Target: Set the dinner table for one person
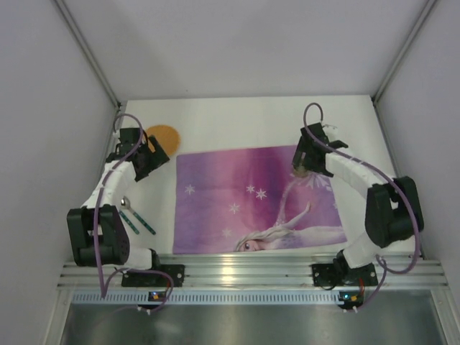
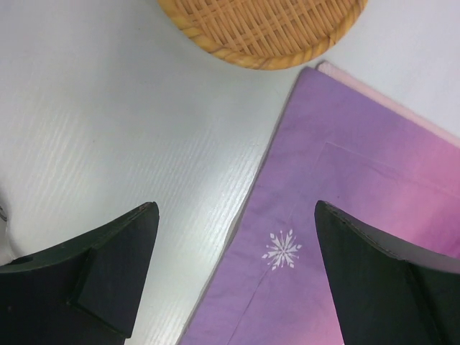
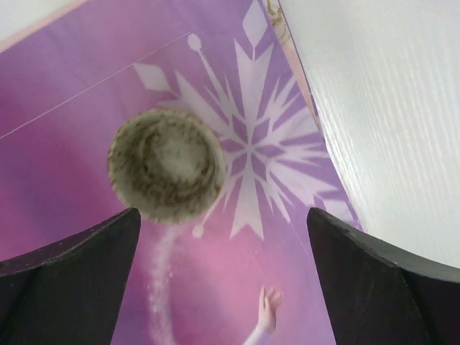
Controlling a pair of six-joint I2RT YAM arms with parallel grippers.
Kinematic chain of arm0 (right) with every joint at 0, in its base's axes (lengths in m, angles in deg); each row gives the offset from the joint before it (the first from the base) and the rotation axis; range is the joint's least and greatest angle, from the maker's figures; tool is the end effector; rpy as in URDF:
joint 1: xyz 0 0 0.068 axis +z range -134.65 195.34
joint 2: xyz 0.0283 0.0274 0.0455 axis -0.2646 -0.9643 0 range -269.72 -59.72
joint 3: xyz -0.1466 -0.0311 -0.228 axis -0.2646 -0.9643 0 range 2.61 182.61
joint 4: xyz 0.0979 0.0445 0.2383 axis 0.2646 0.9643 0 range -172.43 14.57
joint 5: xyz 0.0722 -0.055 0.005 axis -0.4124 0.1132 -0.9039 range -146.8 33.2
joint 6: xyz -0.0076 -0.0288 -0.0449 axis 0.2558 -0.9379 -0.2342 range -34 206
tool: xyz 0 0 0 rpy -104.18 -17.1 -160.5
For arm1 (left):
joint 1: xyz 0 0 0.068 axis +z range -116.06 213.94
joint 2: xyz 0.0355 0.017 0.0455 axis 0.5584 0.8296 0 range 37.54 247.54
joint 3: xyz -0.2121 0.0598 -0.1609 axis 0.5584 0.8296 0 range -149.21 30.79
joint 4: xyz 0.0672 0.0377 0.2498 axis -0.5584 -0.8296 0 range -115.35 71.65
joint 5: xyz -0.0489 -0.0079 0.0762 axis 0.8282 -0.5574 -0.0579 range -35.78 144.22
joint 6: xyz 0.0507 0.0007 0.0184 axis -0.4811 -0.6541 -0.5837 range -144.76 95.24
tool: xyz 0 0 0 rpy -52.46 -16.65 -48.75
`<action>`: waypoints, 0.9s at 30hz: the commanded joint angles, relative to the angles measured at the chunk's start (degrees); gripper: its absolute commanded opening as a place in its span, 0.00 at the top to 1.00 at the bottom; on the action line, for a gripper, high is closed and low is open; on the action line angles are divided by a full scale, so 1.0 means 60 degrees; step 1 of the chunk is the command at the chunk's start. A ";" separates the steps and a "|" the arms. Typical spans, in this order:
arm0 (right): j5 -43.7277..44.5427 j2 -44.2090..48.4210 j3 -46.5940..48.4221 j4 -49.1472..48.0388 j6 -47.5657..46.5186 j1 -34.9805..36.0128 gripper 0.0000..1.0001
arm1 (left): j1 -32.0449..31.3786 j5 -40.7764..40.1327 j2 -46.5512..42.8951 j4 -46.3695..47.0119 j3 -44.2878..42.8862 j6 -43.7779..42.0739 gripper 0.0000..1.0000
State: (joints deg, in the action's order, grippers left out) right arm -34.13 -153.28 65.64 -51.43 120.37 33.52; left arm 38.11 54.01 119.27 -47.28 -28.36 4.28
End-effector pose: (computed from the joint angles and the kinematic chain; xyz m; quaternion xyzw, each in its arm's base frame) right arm 0.3168 0.0896 0.2104 0.1817 0.9341 -0.0642 0.3005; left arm 0.2985 0.0219 0.2504 -0.2703 0.9046 -0.0693 0.3222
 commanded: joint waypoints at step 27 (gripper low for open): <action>-0.1333 0.3172 -0.1364 0.1366 -0.0015 0.0545 0.00 | 0.2383 0.2203 0.4204 0.8101 0.1978 0.4988 0.12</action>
State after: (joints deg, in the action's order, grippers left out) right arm -42.15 -133.78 56.87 -42.99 121.49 36.34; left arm 52.75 71.34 140.63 1.83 -17.55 30.44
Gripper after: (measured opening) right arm 0.996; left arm 0.888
